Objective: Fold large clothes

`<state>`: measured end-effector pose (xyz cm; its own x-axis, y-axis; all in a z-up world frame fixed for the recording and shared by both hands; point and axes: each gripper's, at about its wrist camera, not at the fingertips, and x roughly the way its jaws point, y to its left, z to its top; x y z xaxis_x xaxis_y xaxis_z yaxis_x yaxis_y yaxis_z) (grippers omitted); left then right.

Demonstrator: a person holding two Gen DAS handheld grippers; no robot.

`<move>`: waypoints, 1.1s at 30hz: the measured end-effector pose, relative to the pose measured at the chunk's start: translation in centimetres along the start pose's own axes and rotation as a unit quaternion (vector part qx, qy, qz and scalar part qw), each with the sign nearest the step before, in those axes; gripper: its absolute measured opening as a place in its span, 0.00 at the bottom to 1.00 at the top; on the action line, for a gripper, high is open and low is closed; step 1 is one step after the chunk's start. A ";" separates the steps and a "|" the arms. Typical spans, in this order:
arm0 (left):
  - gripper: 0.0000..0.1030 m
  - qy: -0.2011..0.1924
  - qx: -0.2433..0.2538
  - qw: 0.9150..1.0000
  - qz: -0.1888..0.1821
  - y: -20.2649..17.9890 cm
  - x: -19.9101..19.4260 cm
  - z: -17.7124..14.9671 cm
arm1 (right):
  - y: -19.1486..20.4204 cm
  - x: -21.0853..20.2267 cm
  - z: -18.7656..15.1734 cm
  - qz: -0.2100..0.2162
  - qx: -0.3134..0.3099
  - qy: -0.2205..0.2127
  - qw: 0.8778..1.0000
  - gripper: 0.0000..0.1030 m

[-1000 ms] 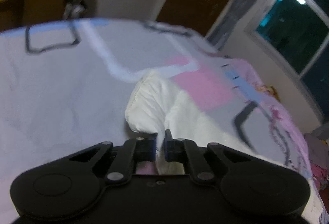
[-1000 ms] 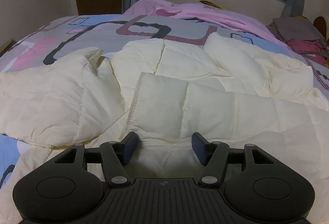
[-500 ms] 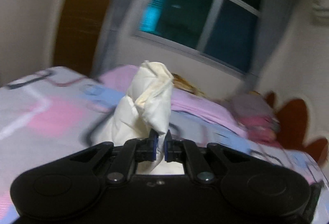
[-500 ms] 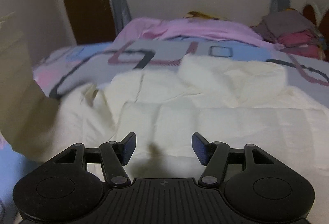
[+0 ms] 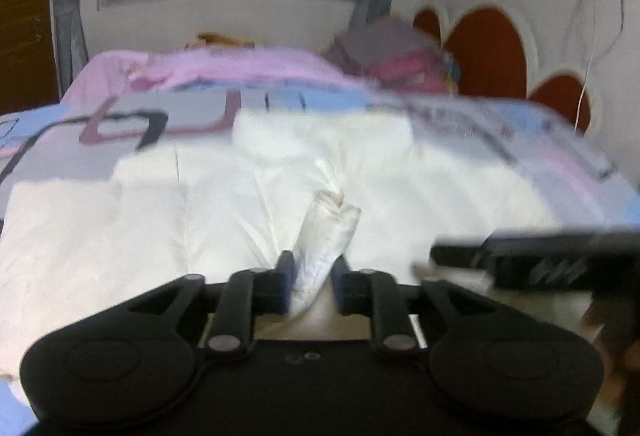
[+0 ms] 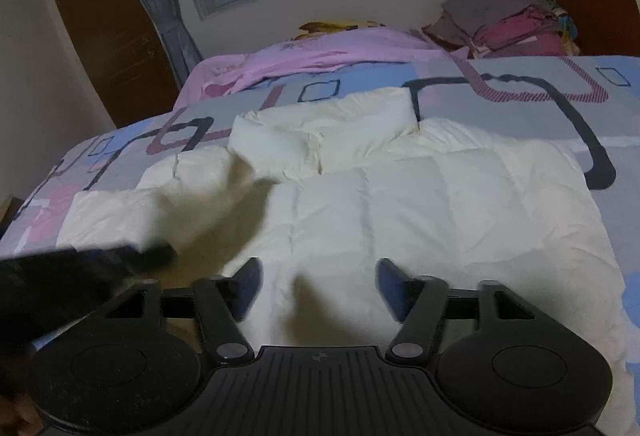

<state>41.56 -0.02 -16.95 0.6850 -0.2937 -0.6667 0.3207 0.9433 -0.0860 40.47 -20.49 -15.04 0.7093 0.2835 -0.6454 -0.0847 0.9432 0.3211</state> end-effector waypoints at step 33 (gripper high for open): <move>0.62 0.009 -0.073 0.979 0.191 12.2 -5.2 -6.3 | 3.4 -1.5 3.7 0.052 -0.012 -0.028 0.998 0.12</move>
<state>37.81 13.99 -19.24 0.7246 0.0866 -0.6837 -0.0543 0.9962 0.0687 41.67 -18.32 -10.41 0.7340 0.3699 -0.5695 -0.1757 0.9135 0.3668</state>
